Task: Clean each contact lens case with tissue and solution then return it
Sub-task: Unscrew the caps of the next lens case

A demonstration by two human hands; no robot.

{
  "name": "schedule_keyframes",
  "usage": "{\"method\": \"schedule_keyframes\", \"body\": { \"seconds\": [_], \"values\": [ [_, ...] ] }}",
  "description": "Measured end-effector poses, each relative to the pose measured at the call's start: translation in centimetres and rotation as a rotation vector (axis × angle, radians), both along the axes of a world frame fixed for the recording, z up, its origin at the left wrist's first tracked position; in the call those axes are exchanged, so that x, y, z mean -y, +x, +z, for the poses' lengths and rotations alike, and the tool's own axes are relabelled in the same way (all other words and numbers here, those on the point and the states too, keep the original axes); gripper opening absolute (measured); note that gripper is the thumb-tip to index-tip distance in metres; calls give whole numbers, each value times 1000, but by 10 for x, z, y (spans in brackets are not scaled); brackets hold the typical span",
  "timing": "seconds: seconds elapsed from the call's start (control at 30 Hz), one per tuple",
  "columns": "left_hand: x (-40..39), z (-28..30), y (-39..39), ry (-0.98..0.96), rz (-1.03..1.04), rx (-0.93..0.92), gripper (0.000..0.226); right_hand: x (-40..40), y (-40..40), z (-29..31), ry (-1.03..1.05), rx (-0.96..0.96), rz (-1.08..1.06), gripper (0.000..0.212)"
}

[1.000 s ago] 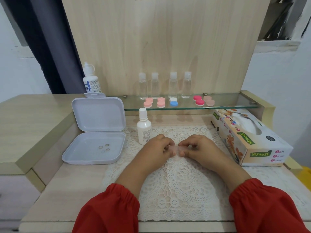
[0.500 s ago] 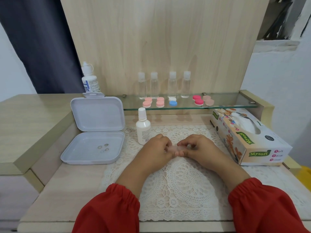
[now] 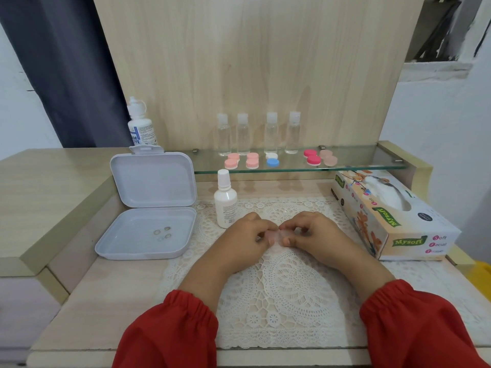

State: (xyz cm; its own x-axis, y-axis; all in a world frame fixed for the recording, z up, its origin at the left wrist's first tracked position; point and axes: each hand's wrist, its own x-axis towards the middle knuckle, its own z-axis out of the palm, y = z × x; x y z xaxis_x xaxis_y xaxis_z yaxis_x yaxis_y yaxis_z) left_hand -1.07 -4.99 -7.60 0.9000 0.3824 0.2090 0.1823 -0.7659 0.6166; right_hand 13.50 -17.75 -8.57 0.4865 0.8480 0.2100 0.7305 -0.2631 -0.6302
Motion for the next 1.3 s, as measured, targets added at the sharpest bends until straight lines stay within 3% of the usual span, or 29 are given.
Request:
{"method": "schedule_keyframes", "body": {
  "seconds": [0.13, 0.23, 0.37, 0.53, 0.73, 0.87, 1.07, 1.3],
  "values": [
    [2, 0, 3, 35, 50, -13, 20, 0, 0, -1, -1, 8, -3, 26],
    [3, -2, 3, 59, 91, -6, 26, 0, 0, 0, 7, 10, -1, 28],
    [0, -2, 0, -8, 3, 10, 30, 0, 0, 1, -1, 15, -1, 28],
    [1, -3, 4, 38, 65, -1, 18, 1, 0, 0, -3, 24, 2, 27],
    [0, 0, 0, -37, -9, -31, 41, 0, 0, 0, 1, 12, 6, 28],
    [1, -1, 1, 7, 31, -25, 22, 1, 0, 0, 2, 5, 6, 28],
    [0, -1, -1, -41, 18, 0, 35, 0, 0, 1, 1, 3, 16, 28],
    [2, -2, 0, -18, 97, 21, 20, 0, 1, 0, 5, -7, 18, 28]
  ]
}}
